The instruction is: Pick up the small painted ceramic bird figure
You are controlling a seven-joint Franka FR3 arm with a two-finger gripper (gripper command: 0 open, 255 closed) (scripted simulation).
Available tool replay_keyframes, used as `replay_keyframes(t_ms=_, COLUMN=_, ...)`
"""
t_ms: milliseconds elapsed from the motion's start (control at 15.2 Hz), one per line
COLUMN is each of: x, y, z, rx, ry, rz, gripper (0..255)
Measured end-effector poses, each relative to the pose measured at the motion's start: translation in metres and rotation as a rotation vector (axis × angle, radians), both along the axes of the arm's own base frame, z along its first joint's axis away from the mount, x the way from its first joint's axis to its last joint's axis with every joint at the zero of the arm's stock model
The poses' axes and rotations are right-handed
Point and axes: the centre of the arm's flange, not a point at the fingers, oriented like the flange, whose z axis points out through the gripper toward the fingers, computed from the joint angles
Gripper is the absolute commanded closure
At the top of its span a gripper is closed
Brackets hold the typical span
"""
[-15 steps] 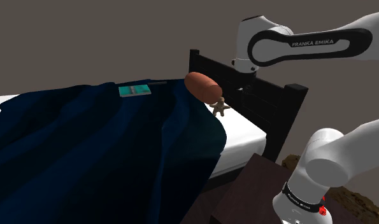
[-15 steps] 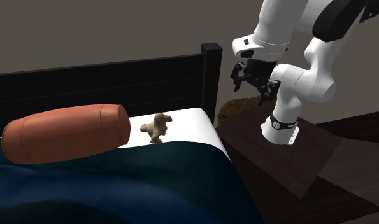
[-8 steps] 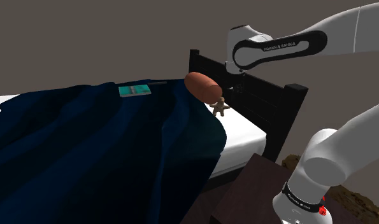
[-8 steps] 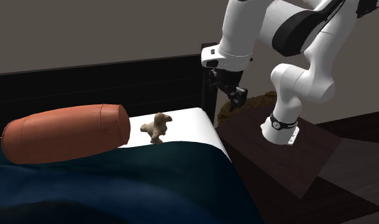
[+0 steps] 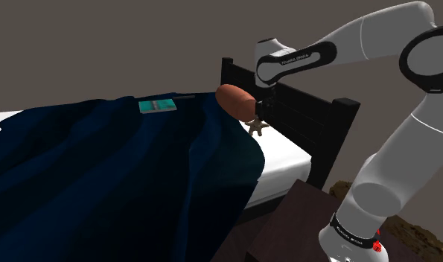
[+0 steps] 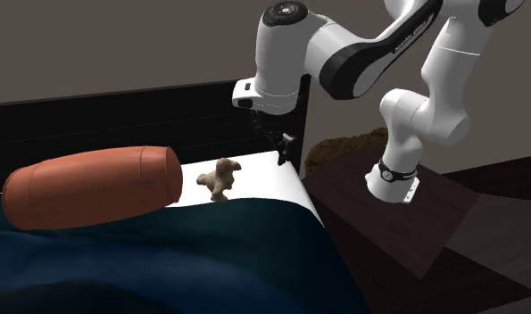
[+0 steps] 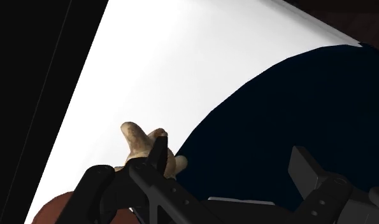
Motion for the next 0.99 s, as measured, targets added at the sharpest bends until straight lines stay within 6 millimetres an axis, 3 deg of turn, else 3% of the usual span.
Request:
replay_keyframes(t_ms=660, x=0.087, y=-0.088, z=-0.033, rx=-0.039, ry=-0.004, rz=-0.047, gripper=0)
replay_keyframes(t_ms=990, x=0.094, y=-0.094, z=-0.058, rx=-0.042, ry=-0.004, rz=-0.050, gripper=0)
